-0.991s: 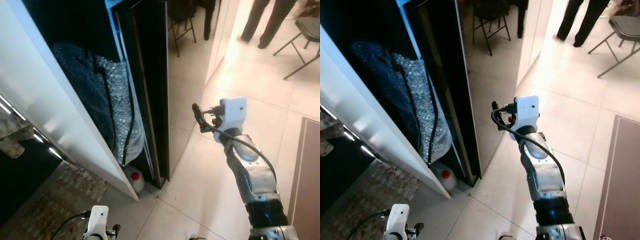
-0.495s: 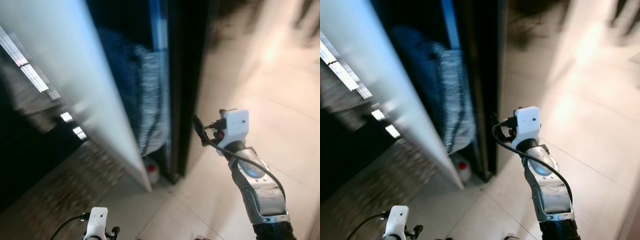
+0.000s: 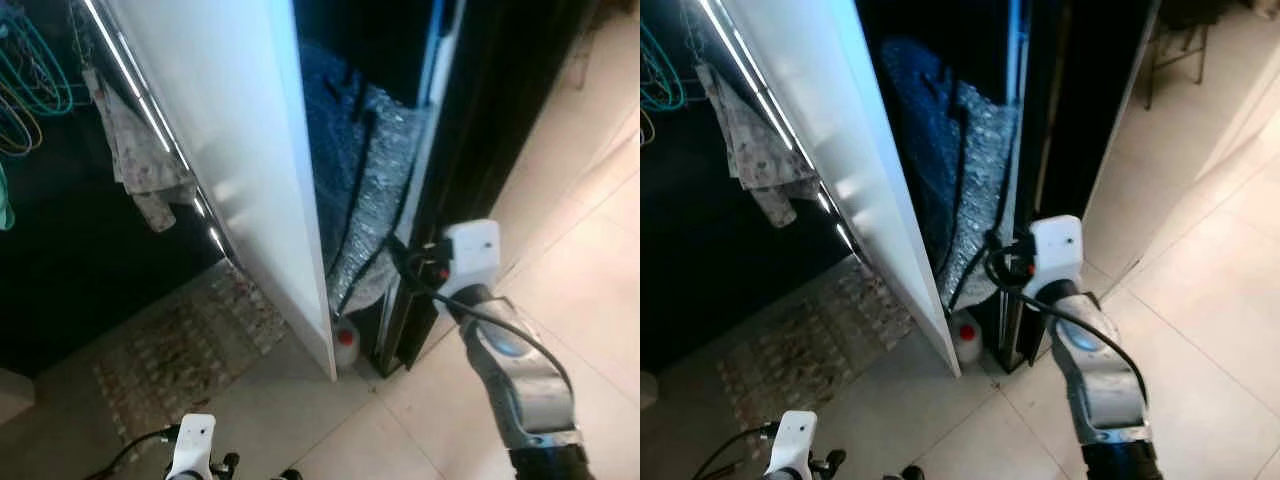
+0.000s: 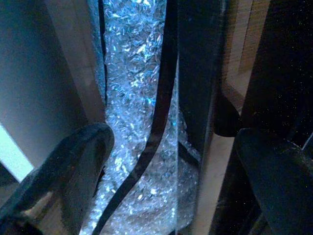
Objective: Restocking fridge
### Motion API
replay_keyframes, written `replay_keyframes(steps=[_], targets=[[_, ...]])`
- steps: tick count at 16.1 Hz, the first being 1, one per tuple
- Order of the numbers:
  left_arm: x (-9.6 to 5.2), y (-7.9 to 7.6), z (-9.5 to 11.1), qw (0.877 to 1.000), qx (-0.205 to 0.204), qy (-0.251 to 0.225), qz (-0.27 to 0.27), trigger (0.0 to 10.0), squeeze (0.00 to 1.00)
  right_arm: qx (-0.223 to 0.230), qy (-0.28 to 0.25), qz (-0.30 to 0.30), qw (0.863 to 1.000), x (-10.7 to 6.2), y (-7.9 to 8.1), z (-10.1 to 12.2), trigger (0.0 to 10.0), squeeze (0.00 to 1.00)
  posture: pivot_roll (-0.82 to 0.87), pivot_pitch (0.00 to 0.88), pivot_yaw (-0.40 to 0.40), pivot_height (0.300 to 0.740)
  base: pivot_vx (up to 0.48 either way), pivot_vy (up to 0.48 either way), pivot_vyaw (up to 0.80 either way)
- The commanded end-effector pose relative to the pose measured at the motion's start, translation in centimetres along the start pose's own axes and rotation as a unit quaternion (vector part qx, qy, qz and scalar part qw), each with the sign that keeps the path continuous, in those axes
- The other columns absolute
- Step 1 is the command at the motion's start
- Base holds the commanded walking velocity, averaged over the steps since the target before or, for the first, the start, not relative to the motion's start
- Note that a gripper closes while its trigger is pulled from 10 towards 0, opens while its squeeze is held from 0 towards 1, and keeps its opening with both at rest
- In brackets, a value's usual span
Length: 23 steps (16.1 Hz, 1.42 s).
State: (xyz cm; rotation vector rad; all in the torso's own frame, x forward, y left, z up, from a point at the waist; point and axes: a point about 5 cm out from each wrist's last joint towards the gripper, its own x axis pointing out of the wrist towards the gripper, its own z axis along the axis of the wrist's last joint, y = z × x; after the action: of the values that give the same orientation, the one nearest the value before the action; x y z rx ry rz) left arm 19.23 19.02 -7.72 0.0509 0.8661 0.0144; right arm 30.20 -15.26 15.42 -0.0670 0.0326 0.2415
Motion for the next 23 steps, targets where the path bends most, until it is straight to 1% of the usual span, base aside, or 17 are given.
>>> replay_keyframes(steps=[1, 4, 12, 15, 18, 20, 23], targets=[[-0.2, 0.5, -0.8, 1.000, 0.008, 0.015, 0.006, 10.0, 0.00, 0.003, -0.008, 0.008, 1.000, 0.3, 0.4, 0.7, 10.0, 0.00, -0.16, 0.149, 0.090, 0.740, 0.000, 0.000, 0.00], [-0.2, 0.5, -0.8, 1.000, 0.008, 0.015, 0.006, 10.0, 0.00, -0.002, -0.013, 0.015, 1.000, 0.6, 0.4, 1.0, 10.0, 0.00, -0.16, 0.147, 0.089, 0.740, 0.000, 0.000, 0.00], [-0.2, 0.4, -0.8, 1.000, 0.007, 0.010, 0.008, 10.0, 0.00, -0.024, -0.031, 0.088, 0.995, 2.5, 0.8, 2.4, 10.0, 0.00, -0.15, 0.137, 0.086, 0.740, 0.000, 0.000, 0.00], [-0.2, 0.6, -0.6, 1.000, 0.005, 0.008, 0.010, 10.0, 0.00, -0.034, -0.039, 0.117, 0.992, 3.7, 1.0, 2.9, 10.0, 0.00, -0.14, 0.136, 0.087, 0.740, 0.000, 0.000, 0.00], [-0.1, 0.7, -0.4, 1.000, 0.006, 0.007, 0.012, 10.0, 0.00, -0.027, -0.050, 0.131, 0.990, 4.7, 1.2, 3.7, 10.0, 0.00, -0.14, 0.135, 0.087, 0.740, 0.000, 0.000, 0.00], [-0.1, 0.7, -0.4, 1.000, 0.005, 0.007, 0.013, 10.0, 0.00, -0.017, -0.061, 0.145, 0.987, 5.3, 1.7, 4.3, 10.0, 0.00, -0.14, 0.133, 0.085, 0.740, 0.000, 0.000, 0.00], [-0.1, 0.6, -0.3, 1.000, 0.003, 0.006, 0.012, 10.0, 0.00, -0.014, -0.069, 0.182, 0.981, 6.2, 3.4, 4.6, 10.0, 0.00, -0.14, 0.130, 0.081, 0.740, 0.000, 0.000, 0.00]])
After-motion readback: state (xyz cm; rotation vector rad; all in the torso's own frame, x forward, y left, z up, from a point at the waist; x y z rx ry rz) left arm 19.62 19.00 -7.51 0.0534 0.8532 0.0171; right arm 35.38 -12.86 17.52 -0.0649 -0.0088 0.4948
